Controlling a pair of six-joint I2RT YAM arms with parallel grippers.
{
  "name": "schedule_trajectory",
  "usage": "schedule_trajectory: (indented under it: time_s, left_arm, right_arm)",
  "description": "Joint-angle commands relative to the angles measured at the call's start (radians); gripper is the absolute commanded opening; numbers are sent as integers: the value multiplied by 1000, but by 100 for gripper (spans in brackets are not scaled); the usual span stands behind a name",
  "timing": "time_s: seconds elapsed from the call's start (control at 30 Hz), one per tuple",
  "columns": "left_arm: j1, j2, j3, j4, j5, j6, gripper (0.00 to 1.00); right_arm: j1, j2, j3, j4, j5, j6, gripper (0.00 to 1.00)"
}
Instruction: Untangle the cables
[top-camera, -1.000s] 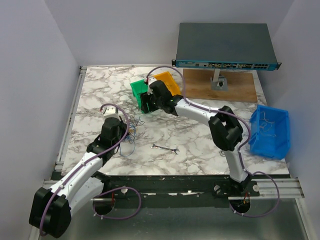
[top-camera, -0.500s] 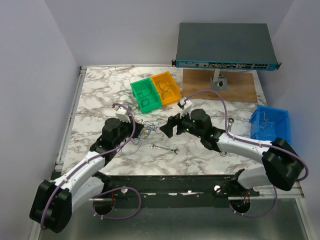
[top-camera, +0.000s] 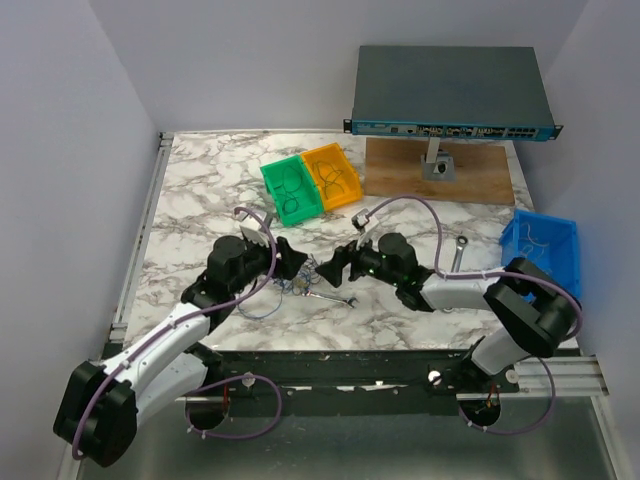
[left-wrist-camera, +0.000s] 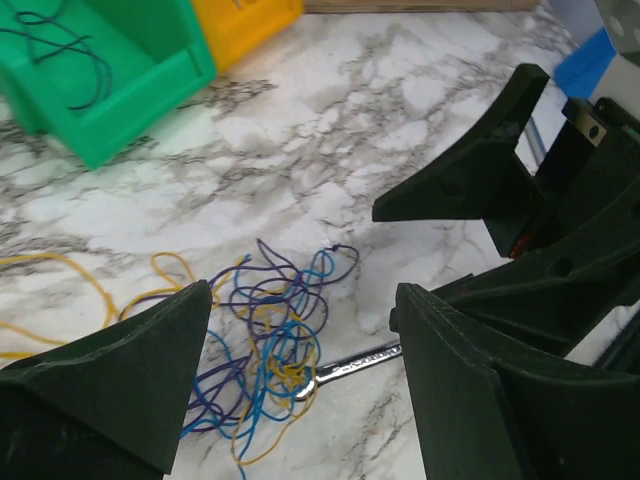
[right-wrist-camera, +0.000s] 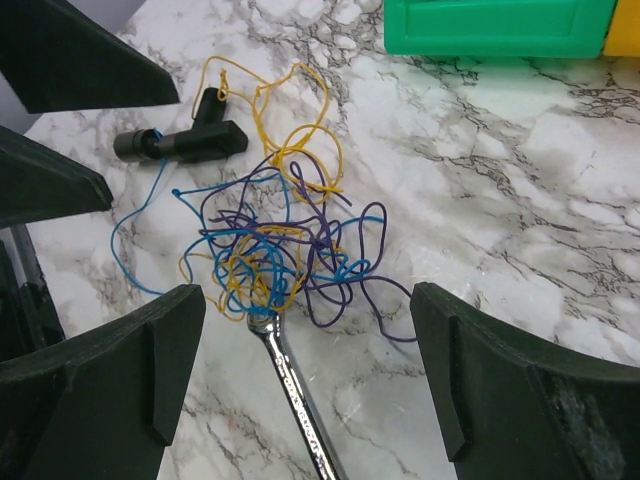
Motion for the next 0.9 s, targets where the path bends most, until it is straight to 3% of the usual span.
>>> schedule_trajectory:
  time_s: [0.0, 0.23, 0.37, 0.47, 0.6, 0.63, 0.77, 0.87]
  left_arm:
    - [-2, -63, 37, -176, -324, -21, 77]
    - [-1, -141, 9, -198, -431, -45, 76]
    - [-1, -146, 2, -190, -427, -39, 76]
    - [-1, -129, 7, -188, -411, -33, 74]
    - [-1, -104, 11, -160, -343, -15, 72]
    - [-1, -99, 12, -150, -323, -5, 71]
    - [-3, -44, 11, -74, -155, 32, 69]
    - [-12, 37, 61, -98, -105, 43, 66]
  right_arm:
    - [29, 96, 92, -16, -1, -2, 92]
    - [83, 219, 192, -96, 15, -32, 90]
    - [101, 286, 257, -173, 69, -45, 82]
    - [103, 311, 285, -210, 109, -43, 65]
    - [103, 300, 283, -213, 159, -22, 22]
    - [103, 289, 274, -209, 181, -14, 16]
    - [102, 240, 237, -203, 361, 7, 1]
    - [101, 207, 212, -206, 491, 23, 1]
